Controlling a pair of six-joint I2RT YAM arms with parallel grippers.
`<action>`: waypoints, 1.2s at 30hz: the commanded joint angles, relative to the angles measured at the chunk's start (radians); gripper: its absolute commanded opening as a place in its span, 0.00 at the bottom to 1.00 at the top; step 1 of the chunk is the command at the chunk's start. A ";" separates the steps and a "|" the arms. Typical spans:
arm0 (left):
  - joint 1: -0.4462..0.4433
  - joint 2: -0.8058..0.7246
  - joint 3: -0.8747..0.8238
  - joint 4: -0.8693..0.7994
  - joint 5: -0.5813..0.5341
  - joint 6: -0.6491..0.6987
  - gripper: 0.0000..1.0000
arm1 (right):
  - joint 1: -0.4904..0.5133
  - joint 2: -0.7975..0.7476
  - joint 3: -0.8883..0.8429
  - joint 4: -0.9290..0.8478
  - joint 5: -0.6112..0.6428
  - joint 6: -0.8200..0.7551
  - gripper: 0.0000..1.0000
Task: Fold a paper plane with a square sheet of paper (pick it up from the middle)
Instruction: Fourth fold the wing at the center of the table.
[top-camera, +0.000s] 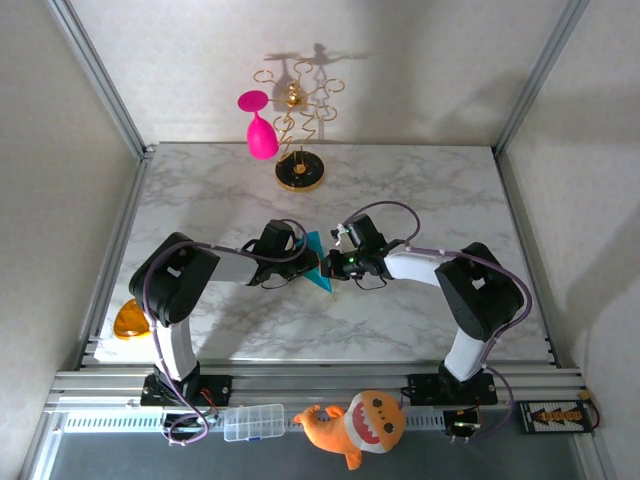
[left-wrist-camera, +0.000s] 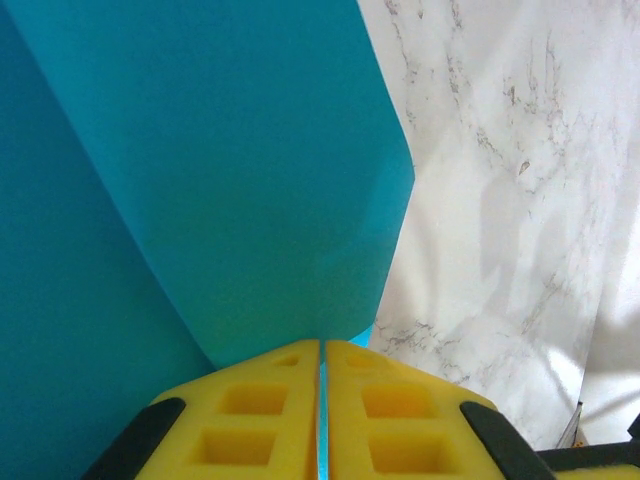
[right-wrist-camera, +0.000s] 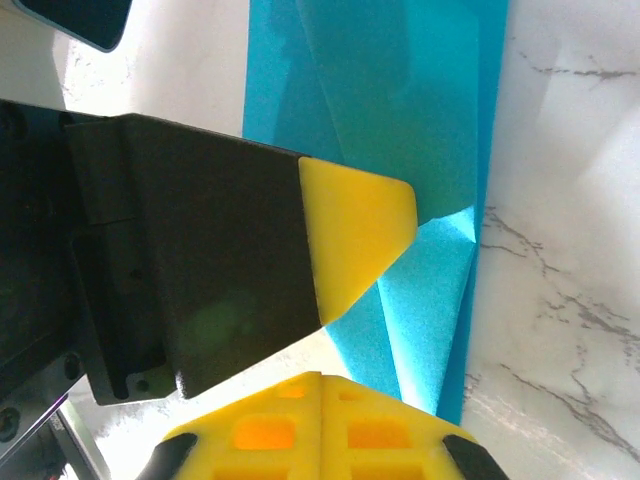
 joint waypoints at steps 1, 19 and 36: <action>-0.003 0.041 -0.005 -0.086 -0.062 -0.006 0.10 | 0.003 0.031 -0.001 -0.035 0.004 -0.013 0.04; 0.000 0.068 -0.006 -0.174 -0.132 -0.062 0.10 | 0.011 0.094 0.003 -0.121 0.035 -0.072 0.04; 0.006 0.083 0.003 -0.252 -0.171 -0.047 0.09 | 0.003 -0.030 -0.147 -0.192 0.028 -0.077 0.04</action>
